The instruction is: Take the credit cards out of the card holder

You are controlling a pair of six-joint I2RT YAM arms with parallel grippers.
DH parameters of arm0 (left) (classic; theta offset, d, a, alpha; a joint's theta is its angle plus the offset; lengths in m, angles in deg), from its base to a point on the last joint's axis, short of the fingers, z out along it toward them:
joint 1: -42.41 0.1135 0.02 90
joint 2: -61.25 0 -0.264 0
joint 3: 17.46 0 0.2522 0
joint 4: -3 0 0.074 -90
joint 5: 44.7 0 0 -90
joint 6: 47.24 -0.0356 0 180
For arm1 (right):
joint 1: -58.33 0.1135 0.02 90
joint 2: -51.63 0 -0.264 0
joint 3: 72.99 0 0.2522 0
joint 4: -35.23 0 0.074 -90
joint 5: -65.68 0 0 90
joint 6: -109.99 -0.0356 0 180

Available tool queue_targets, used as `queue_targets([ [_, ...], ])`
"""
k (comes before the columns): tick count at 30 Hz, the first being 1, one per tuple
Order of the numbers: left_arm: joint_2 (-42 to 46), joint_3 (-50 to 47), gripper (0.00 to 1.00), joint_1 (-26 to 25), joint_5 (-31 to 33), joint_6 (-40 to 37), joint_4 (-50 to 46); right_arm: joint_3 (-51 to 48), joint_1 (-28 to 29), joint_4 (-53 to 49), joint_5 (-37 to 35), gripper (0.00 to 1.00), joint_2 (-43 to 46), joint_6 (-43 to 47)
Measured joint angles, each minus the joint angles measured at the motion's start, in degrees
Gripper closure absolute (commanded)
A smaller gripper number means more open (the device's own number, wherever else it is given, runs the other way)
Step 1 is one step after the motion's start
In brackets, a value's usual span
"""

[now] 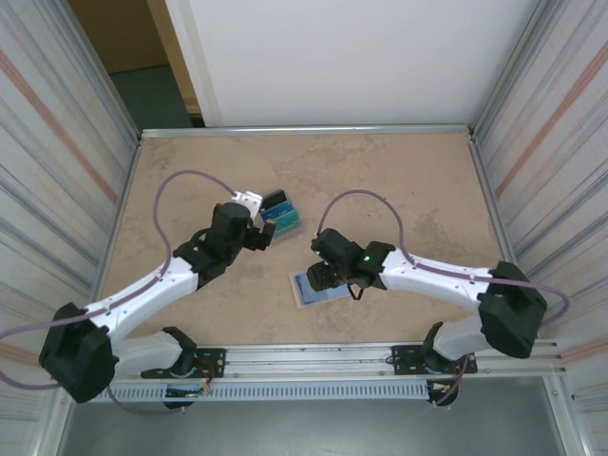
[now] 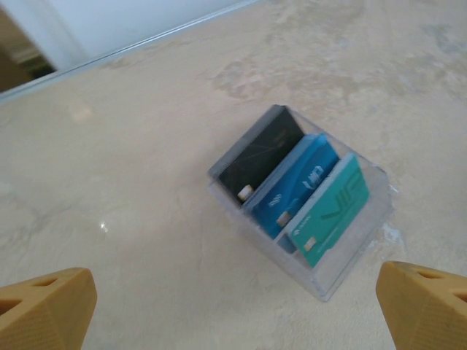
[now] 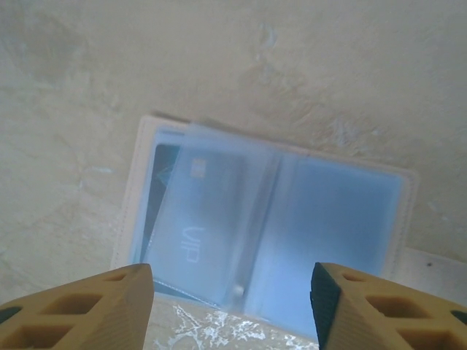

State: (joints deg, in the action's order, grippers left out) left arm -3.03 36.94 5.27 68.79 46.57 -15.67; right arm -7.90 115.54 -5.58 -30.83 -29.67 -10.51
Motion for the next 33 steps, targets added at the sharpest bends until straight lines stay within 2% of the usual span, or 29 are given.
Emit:
queue_targets([
  [5,6.4,-4.5,0.01,0.2,3.7,7.9,0.1,2.8,1.4,-0.2,0.0,0.49,-6.3,-0.4],
  [11,7.6,-6.7,0.01,1.4,5.0,13.2,-1.2,6.7,2.6,-0.5,0.1,0.49,-12.4,-0.4],
  [22,7.6,-7.7,0.01,2.0,5.0,16.0,-1.4,8.1,4.3,-0.5,0.1,0.48,-18.0,-0.4],
  [33,7.6,-8.1,0.01,3.0,4.3,16.9,-1.3,7.6,4.3,0.3,0.1,0.51,-18.2,-0.6],
])
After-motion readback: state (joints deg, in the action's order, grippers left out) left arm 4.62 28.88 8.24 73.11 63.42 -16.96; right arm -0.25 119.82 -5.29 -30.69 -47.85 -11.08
